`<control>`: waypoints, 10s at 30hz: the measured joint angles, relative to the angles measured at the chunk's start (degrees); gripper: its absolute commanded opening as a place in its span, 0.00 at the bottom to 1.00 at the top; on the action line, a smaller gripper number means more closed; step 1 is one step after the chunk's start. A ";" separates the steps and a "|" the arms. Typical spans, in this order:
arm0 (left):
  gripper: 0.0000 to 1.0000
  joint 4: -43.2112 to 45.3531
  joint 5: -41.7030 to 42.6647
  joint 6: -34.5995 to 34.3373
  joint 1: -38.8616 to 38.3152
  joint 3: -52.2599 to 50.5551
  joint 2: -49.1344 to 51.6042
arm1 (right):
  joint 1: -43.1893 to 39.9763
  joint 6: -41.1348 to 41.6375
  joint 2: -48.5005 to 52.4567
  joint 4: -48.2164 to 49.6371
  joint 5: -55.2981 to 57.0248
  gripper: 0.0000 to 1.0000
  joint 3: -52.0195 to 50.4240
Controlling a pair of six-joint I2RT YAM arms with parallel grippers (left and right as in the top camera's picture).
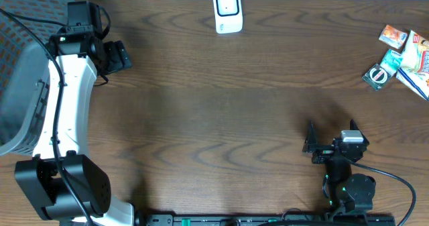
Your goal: Scan the item barcode
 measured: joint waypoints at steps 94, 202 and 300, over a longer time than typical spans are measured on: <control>0.98 -0.09 11.74 0.00 -3.41 0.00 -0.24 | 0.00 0.00 0.00 0.02 -0.22 0.99 0.00; 0.97 63.17 23.32 10.23 -11.10 -87.54 -85.50 | 0.00 0.00 0.00 0.02 -0.39 0.99 0.00; 0.97 51.87 11.50 10.69 -9.25 -88.61 -97.33 | 0.00 0.00 0.00 0.02 -0.42 0.99 0.00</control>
